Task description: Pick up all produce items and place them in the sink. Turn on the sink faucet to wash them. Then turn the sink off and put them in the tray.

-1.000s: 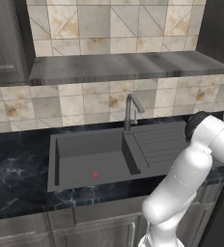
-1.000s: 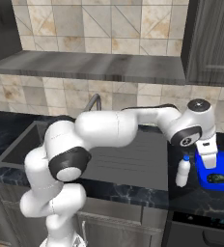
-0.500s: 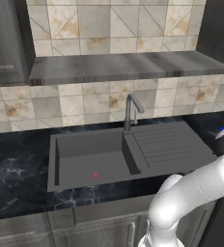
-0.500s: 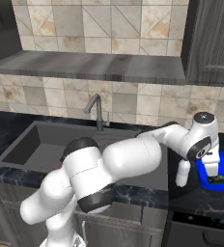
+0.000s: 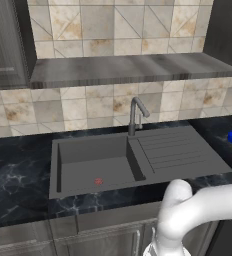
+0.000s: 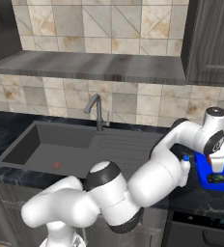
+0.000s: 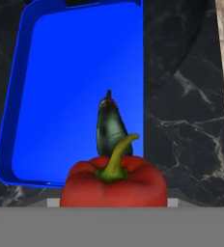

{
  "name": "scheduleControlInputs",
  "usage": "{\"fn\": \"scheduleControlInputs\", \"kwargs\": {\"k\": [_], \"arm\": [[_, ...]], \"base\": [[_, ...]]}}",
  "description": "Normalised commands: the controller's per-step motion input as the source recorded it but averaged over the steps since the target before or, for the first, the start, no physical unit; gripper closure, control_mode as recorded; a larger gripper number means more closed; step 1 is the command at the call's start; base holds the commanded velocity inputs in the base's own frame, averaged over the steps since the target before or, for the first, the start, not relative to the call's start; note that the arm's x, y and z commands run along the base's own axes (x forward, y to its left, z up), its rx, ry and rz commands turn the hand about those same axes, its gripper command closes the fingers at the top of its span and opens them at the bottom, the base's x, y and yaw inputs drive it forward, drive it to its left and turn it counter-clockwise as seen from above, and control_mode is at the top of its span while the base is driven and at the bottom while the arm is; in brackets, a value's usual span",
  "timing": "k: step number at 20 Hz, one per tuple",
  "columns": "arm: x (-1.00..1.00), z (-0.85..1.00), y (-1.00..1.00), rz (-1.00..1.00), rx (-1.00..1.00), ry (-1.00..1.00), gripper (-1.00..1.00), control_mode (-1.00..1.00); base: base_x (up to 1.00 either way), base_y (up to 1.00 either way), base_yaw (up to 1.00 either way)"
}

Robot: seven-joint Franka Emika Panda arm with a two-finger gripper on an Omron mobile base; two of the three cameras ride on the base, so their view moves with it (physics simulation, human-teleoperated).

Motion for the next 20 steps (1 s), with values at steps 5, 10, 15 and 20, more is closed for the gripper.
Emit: {"fn": "scheduleControlInputs", "kwargs": {"k": [5,10,15,20], "arm": [[0.18,-0.14,-0.07,0.0,0.05,0.05,1.0,-1.0],[0.15,-0.22,-0.11,0.0,0.04,0.04,1.0,-1.0],[0.14,-0.25,-0.14,0.0,0.04,0.03,1.0,-1.0],[0.11,-0.27,-0.13,0.0,0.03,0.02,1.0,-1.0]], "base": [[0.0,0.0,0.0],[0.0,0.0,0.0],[0.0,0.0,0.0],[0.0,0.0,0.0]]}}
